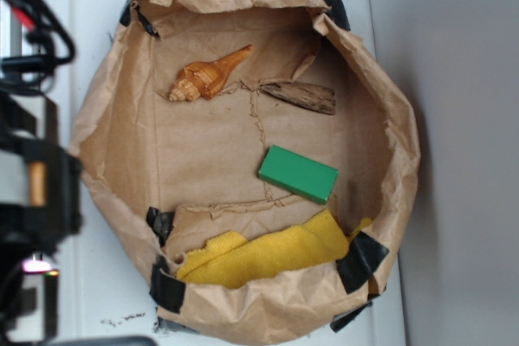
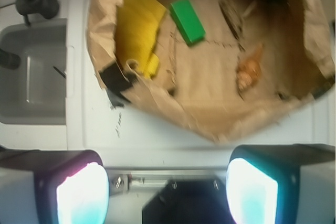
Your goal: Grab the green block.
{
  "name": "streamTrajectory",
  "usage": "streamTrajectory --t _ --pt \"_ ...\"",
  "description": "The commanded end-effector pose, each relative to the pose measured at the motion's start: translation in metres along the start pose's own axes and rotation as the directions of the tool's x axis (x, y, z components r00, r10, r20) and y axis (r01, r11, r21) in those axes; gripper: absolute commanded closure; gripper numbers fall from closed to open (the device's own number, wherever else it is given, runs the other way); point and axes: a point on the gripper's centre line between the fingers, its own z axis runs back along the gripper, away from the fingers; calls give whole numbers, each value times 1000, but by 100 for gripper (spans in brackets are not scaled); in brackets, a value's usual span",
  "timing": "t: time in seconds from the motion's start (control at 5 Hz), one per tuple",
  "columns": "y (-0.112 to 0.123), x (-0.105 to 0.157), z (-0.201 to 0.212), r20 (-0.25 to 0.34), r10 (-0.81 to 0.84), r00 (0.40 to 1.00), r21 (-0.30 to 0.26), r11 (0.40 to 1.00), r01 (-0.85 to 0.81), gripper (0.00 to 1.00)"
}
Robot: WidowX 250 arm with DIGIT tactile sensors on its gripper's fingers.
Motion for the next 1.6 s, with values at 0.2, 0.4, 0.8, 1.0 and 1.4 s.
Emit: streamTrajectory --t 0.2,0.4,0.8,1.0,1.4 --pt "9 97 5 120 -254 960 -81 961 264 0" --pt "9 97 5 120 -254 960 -81 961 264 0" --pt "9 97 5 120 -254 960 -81 961 264 0" --pt "18 104 -35 141 -284 949 -37 956 291 0" --pt "43 89 -94 28 -378 925 -67 923 379 0"
